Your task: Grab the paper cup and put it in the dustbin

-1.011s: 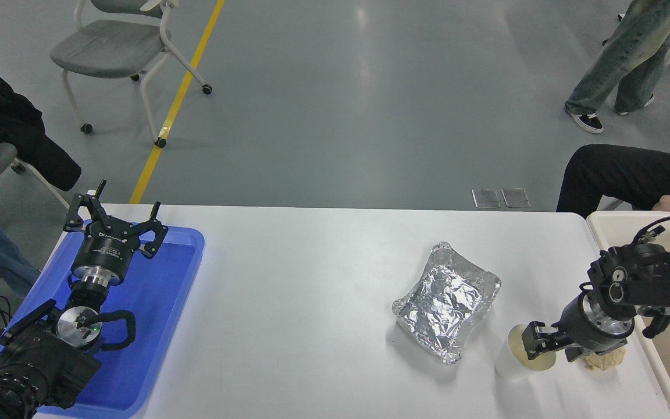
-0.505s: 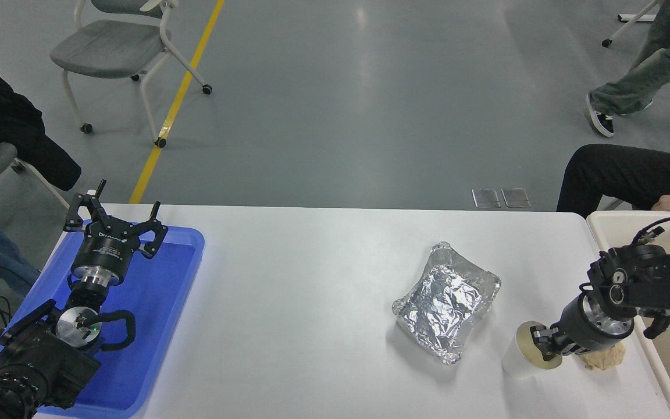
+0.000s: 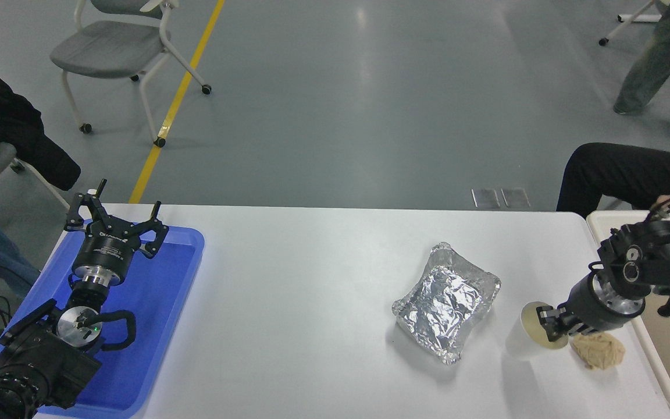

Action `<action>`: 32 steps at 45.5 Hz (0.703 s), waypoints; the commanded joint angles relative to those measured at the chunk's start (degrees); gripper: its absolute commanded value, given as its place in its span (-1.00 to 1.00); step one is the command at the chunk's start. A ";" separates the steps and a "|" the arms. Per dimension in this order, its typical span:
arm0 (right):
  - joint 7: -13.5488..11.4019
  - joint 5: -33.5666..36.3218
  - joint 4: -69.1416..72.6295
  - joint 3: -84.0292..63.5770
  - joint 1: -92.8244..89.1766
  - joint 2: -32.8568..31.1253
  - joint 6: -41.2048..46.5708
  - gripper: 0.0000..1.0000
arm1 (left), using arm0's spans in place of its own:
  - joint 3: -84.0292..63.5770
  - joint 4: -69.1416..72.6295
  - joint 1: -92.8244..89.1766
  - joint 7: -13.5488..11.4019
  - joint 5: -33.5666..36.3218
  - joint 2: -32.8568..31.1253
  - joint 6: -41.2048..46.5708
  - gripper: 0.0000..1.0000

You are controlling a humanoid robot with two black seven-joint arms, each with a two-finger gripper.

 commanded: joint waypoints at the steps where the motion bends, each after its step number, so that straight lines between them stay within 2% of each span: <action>1: -0.39 4.65 8.67 -9.81 20.39 -1.11 4.77 -1.00 | 0.01 0.00 0.01 0.00 0.01 -0.01 0.00 1.00; 13: -0.30 9.66 14.22 -16.59 37.89 3.01 9.69 -1.00 | -0.07 0.00 0.01 0.00 0.01 0.08 0.00 1.00; 20: -0.30 12.48 14.66 -18.17 41.23 5.74 10.66 -1.00 | -0.07 0.00 0.01 0.00 0.01 0.17 0.00 1.00; 32: -0.39 12.57 14.92 -20.28 43.79 6.27 11.19 -1.00 | -0.07 0.00 0.01 0.00 0.01 0.17 0.00 1.00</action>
